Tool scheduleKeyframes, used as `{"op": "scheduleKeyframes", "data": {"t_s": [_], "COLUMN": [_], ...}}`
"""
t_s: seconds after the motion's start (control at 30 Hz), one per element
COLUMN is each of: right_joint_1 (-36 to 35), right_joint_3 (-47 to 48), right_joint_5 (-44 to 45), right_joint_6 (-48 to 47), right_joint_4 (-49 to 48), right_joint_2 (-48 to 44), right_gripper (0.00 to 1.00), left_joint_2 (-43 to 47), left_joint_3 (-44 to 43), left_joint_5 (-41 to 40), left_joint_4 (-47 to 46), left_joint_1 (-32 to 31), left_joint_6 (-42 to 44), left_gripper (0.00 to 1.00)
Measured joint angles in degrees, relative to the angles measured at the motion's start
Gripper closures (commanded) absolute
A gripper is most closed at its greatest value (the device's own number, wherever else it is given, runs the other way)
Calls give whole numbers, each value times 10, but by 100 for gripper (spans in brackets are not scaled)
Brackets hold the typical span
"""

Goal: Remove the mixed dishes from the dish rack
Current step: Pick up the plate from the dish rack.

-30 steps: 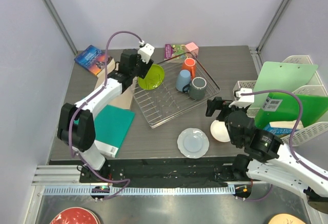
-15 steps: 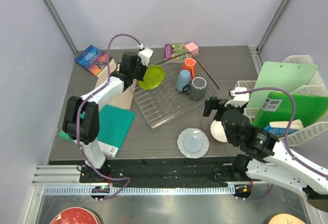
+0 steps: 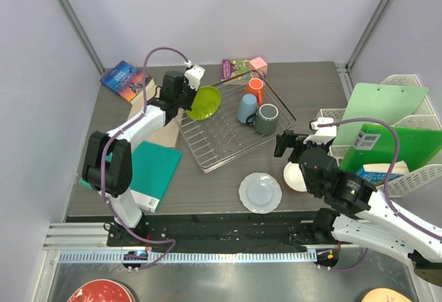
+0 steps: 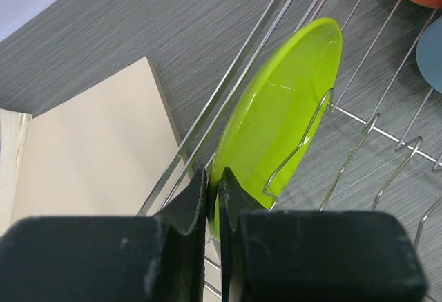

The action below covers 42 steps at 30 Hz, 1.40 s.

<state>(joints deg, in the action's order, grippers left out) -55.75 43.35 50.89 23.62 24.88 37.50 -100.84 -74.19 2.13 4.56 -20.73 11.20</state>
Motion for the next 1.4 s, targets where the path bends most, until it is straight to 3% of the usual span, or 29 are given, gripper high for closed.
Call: {"op": "scheduleKeyframes", "data": {"t_s": [0.2,0.5,0.73,0.83,0.97,1.07,1.17,1.4], "right_joint_1": [0,0,0,0,0,0,0,0], "right_joint_3": [0,-1,-1,-1,3,6,6,8], "right_joint_5": [0,0,0,0,0,0,-1,-2], "right_joint_6": [0,0,0,0,0,1,1,1], "right_joint_4": [0,0,0,0,0,0,0,-2], "right_joint_2": [0,0,-1,-1,1,4,4,16], "right_gripper": [0,1,1,0,1,1,0,0], "left_joint_2": [54,153,218,261,273,300,357,487], "left_joint_3": [27,123,123,69,-110,-171,-129,96], "left_joint_5": [-22,-93,-137,-152,-159,-113,-47,46], "left_joint_4": [-24,-160,-157,-90,65,157,230,351], "left_joint_1": [-3,-42,-72,-81,-87,-87,-86,-97], "left_joint_6": [-2,39,50,6,-114,-201,-276,-421], "left_gripper": [100,100,100,100,100,100,100,99]}}
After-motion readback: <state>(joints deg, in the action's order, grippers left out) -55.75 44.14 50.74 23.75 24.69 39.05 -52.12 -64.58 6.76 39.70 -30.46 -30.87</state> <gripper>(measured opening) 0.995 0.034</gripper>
